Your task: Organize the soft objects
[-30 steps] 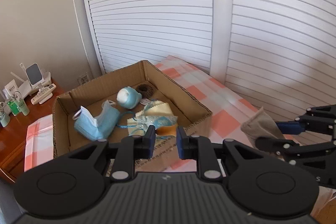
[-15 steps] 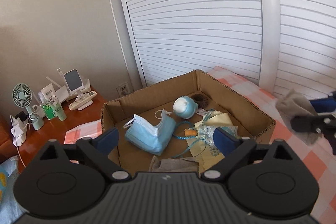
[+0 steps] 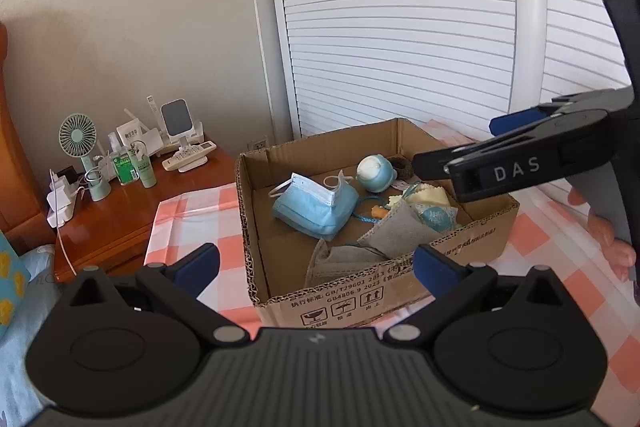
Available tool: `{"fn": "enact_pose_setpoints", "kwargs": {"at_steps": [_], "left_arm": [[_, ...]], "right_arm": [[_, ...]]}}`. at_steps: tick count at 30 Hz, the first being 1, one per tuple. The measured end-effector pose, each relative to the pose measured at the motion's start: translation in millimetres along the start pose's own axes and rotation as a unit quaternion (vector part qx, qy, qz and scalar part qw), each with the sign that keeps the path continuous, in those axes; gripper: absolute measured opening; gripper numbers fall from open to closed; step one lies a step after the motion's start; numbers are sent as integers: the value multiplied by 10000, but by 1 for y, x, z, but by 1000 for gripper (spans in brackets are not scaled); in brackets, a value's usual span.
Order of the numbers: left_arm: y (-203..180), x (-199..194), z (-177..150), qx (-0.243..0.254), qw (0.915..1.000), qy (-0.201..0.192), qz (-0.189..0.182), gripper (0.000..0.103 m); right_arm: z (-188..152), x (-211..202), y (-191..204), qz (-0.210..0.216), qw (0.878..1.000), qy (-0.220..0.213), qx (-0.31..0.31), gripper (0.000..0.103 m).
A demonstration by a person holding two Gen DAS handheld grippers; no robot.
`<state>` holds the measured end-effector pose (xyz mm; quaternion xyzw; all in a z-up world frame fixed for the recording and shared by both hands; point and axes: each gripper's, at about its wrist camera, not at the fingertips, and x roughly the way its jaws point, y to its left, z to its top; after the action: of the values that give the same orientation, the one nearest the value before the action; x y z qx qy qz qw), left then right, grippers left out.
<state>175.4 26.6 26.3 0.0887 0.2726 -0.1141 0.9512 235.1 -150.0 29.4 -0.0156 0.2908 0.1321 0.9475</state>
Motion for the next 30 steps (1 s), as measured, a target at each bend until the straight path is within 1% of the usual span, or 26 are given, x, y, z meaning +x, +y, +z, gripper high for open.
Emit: {"fn": "enact_pose_setpoints", "kwargs": {"at_steps": [1, 4, 7, 11, 15, 21, 30], "left_arm": [[2, -1, 1, -43, 10000, 16, -12, 102], [5, -5, 2, -90, 10000, -13, -4, 102], [5, -7, 3, -103, 9999, 43, 18, 102], [3, -9, 4, -212, 9994, 247, 122, 102], [3, -13, 5, -376, 9987, 338, 118, 102], [2, -17, 5, -484, 9972, 524, 240, 102], [-4, -19, 3, -501, 9963, 643, 279, 102]], "right_arm": [[-1, -3, -1, -17, 10000, 45, 61, 103], [-3, -9, 1, -253, 9995, 170, 106, 103], [-7, -18, 3, -486, 9981, 349, 163, 103], [-16, -32, 8, -839, 9937, 669, 321, 103], [-28, -52, 15, -1049, 9905, 793, 404, 103], [-35, -70, 22, -1239, 9876, 793, 545, 103], [-39, -73, 20, -1303, 9849, 852, 753, 103]]}}
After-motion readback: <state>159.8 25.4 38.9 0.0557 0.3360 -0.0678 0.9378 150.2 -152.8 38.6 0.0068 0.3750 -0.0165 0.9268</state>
